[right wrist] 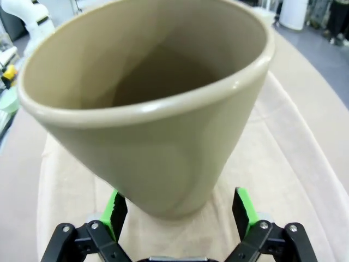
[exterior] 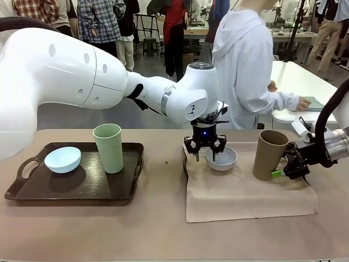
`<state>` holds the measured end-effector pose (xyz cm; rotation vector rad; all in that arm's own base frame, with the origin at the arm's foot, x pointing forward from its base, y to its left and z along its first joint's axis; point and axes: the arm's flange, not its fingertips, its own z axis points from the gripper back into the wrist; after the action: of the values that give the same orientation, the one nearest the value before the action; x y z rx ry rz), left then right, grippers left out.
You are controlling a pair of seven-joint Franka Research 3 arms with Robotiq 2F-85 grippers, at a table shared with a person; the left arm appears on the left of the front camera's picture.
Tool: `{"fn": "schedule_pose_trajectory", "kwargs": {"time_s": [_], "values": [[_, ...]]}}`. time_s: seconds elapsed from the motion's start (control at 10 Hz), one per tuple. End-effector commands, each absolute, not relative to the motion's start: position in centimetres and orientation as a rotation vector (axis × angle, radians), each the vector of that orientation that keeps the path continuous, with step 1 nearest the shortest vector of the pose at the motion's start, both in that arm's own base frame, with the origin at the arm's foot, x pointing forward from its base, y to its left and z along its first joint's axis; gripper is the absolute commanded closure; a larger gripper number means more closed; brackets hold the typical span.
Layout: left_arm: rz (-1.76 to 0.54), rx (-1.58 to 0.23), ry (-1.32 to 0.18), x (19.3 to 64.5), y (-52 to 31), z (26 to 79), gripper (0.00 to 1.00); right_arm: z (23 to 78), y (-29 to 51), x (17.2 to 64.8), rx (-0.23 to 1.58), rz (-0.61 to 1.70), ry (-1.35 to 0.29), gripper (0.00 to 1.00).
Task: Set up a tray with a mat and arrange the tableware.
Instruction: Place the Picnic Bowl and Reusable plastic cup back onto the Handle tray in front of the human's position.
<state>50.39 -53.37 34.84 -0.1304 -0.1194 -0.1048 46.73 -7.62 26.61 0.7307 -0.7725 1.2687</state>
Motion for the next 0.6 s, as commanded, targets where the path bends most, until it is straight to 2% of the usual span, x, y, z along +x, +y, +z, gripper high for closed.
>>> {"fn": "schedule_pose_trajectory", "kwargs": {"time_s": [0.0, 0.2, 0.5], "values": [[-0.111, -0.116, -0.111, 49.7, -52.2, 35.9, 0.00, 29.1, -7.9, 45.3, 0.664, 1.262, -0.687, 0.00], [-0.149, -0.104, -0.129, 48.2, -51.5, 37.4, 0.00, 32.1, -8.9, 44.1, 0.558, 1.201, -0.532, 0.00], [-0.240, -0.048, -0.238, 44.5, -49.8, 42.5, 0.00, 38.0, -7.7, 42.9, 0.386, 1.064, -0.379, 0.00]]}}
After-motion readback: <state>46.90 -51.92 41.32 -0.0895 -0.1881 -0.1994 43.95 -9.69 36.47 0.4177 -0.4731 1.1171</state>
